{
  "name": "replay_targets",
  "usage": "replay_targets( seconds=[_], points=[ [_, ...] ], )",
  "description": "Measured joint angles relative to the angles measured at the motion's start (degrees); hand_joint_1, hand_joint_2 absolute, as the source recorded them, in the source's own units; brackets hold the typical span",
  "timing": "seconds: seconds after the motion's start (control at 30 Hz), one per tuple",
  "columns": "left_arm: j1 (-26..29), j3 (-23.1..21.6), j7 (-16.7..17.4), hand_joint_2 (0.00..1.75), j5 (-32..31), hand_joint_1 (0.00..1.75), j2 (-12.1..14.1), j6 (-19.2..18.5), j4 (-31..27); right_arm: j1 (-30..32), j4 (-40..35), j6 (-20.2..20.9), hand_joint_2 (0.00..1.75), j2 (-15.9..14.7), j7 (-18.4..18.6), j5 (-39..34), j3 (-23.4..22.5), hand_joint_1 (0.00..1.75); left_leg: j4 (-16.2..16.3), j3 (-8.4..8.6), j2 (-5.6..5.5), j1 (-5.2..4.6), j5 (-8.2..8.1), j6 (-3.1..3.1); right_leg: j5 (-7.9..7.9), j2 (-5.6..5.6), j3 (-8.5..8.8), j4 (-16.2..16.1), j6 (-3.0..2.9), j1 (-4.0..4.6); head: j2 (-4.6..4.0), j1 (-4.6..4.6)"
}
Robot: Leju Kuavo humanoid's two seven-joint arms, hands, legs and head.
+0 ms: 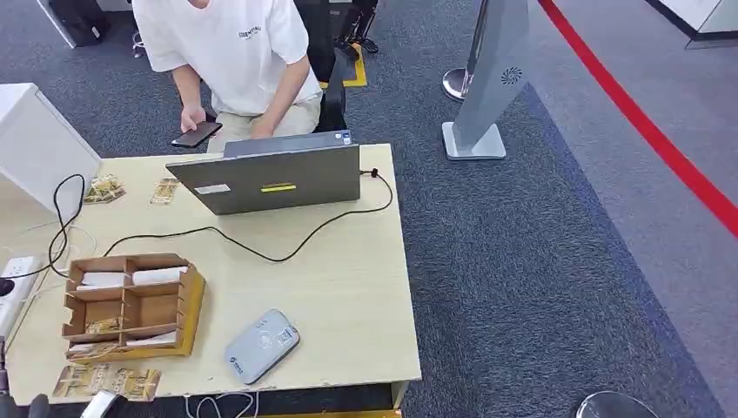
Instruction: Pass the card to the sensor for recognition and then transmit it.
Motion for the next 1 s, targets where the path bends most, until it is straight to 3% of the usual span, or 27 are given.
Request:
replay_targets(
  seconds=[0.23, 0.43, 0.63, 0.83, 1.0],
  points=[
    [-1.1, -1.9, 0.3, 1.75, -2.6, 0.0, -0.6, 0.0, 0.7, -0.1, 0.0, 0.2, 1.75, 0.0, 0.0, 0.0, 0.2, 0.0, 0.0, 0.01, 0.01, 0.0, 0.0, 0.0, 0.0, 0.01, 0.0, 0.0, 0.0, 0.0, 0.0, -0.02],
    [-1.2, -6.6, 10.0, 1.75, -7.2, 0.0, 0.5, 0.1, 2.8, -0.2, 0.0, 0.3, 1.75, 0.0, -0.1, 0.0, 0.9, 0.0, 0.0, 0.0, 0.0, 0.0, 0.0, 0.0, 0.0, 0.0, 0.01, 0.0, 0.0, 0.0, 0.0, -0.02],
    [-0.9, -10.3, 15.0, 1.75, -8.4, 0.0, 2.8, 0.1, 5.4, -0.2, 0.0, 0.5, 1.75, 0.0, -0.4, -0.2, 1.1, 0.0, 0.0, 0.01, 0.02, 0.01, 0.0, 0.0, 0.0, 0.03, 0.0, 0.0, 0.0, 0.0, 0.0, -0.02],
    [-0.3, -12.2, 16.6, 1.75, -8.5, 0.0, 4.1, 0.1, 7.1, -0.2, 0.0, 0.6, 1.75, -0.1, -0.5, -0.4, 1.2, 0.0, 0.0, 0.0, 0.02, 0.0, 0.0, 0.0, 0.0, 0.03, 0.0, 0.0, 0.0, 0.0, 0.0, 0.0],
    [0.4, -14.4, 20.8, 1.75, -8.6, 0.0, 5.6, 0.2, 8.4, -0.3, 0.0, 0.7, 1.75, -0.1, -0.5, -0.5, 1.4, 0.0, 0.0, 0.0, 0.02, 0.0, 0.0, 0.0, 0.0, 0.02, 0.0, 0.0, 0.0, 0.0, 0.0, -0.02]
  ],
)
